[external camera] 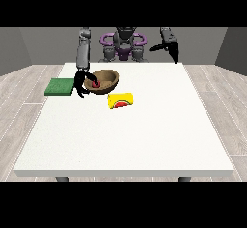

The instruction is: Pick the cup and pour the ball into the bowl, then pick the bowl and place it on the pad

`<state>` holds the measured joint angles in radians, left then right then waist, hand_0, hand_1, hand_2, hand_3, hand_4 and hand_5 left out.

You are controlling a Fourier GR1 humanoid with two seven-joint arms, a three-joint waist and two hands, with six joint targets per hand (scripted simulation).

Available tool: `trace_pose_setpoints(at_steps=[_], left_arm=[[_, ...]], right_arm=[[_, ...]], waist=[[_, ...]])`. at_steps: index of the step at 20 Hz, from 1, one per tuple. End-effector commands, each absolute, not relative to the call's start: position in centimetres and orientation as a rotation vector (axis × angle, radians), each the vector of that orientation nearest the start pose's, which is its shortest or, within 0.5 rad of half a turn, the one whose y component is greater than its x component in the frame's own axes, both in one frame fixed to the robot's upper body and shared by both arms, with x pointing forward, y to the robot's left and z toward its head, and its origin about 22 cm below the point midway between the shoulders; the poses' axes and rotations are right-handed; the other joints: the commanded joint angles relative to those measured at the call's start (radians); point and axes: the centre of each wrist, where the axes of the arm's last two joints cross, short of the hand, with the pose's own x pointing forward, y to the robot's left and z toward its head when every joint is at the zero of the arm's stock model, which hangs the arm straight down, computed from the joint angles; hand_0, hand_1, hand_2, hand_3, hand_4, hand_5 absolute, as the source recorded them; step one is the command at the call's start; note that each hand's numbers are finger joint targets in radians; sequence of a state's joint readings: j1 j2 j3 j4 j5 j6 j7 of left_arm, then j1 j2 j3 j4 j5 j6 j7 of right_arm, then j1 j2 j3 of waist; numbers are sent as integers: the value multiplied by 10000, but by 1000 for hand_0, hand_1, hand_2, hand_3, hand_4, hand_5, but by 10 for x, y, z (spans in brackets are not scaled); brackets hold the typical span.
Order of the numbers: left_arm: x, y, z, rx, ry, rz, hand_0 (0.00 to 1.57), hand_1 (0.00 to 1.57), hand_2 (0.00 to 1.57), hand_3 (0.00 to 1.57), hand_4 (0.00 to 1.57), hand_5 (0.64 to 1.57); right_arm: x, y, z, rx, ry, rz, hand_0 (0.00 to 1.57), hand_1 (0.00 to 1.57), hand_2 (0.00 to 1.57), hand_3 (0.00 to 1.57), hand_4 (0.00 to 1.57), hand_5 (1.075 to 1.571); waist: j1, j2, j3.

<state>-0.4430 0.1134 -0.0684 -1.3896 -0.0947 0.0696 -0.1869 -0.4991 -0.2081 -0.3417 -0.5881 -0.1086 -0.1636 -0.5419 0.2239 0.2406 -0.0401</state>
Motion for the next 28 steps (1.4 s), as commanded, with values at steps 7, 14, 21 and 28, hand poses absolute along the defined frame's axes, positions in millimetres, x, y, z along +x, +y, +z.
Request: trace_pose_setpoints(at_steps=[7, 14, 21, 28], left_arm=[[341, 211, 59, 172, -18809, -3032, 0, 0, 0, 0, 934, 1436], [292, 275, -41, 1393, -16141, -1462, 0, 0, 0, 0, 998, 1411], [312, 299, -10, 2085, -16535, -1175, 0, 0, 0, 0, 997, 1414], [322, 284, 8, 1322, -17286, -1152, 0, 0, 0, 0, 1155, 1463]], right_arm=[[324, -317, -76, -6997, -11955, -903, 1571, 1571, 1571, 1179, 892, 1567], [364, -277, -34, -6163, -10404, 254, 1571, 1571, 1571, 889, 806, 1565], [372, -335, 14, -5573, -10696, 185, 1571, 1571, 1571, 750, 787, 1570], [370, -379, 49, -6093, -11445, -215, 1571, 1571, 1571, 677, 788, 1570]], waist=[[308, -1035, 349], [-1468, -3639, 370], [-2285, -3026, 399], [-1806, -2060, 402]])
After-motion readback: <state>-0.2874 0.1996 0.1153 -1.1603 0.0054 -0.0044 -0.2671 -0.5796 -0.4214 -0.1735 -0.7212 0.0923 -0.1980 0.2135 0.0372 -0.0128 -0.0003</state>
